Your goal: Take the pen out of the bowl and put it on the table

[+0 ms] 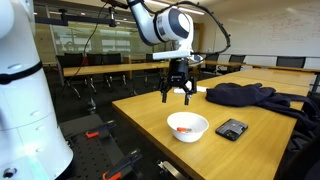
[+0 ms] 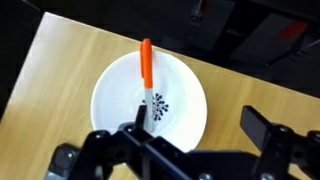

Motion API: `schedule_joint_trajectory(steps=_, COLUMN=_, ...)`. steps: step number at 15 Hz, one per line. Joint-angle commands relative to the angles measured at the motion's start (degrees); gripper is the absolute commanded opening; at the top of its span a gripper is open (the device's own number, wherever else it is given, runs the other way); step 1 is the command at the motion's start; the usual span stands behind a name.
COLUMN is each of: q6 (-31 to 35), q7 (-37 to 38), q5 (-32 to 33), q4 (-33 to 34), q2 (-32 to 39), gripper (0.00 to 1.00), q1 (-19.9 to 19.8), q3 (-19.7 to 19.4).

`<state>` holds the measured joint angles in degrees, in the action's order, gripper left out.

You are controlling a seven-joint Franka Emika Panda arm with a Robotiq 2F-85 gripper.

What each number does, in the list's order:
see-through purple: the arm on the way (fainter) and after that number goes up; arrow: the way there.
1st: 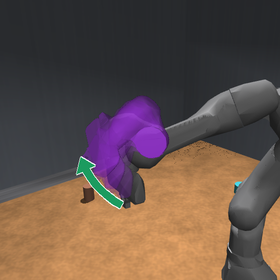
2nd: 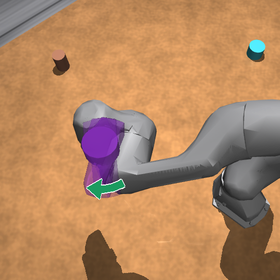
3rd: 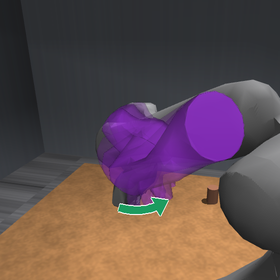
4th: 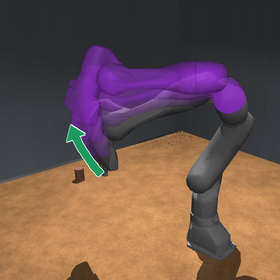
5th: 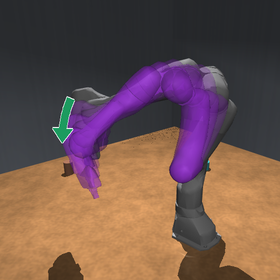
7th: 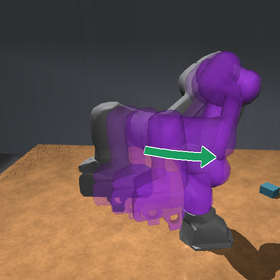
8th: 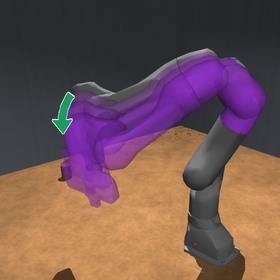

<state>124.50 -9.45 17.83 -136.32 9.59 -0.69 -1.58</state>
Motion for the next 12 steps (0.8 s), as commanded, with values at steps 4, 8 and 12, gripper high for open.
schedule_joint_trajectory(steps=4, q6=-0.24, q7=-7.33, q5=-0.05, q4=5.24, q2=6.43, gripper=1.00, q1=-3.08, q3=-1.07)
schedule_joint_trajectory(steps=8, q6=-1.52, q7=-6.13, q5=-1.37, q4=5.73, q2=6.95, gripper=1.00, q1=-3.74, q3=-1.23)
schedule_joint_trajectory(steps=12, q6=-2.28, q7=-6.07, q5=-1.82, q4=6.38, q2=7.18, gripper=1.00, q1=-3.75, q3=-1.20)
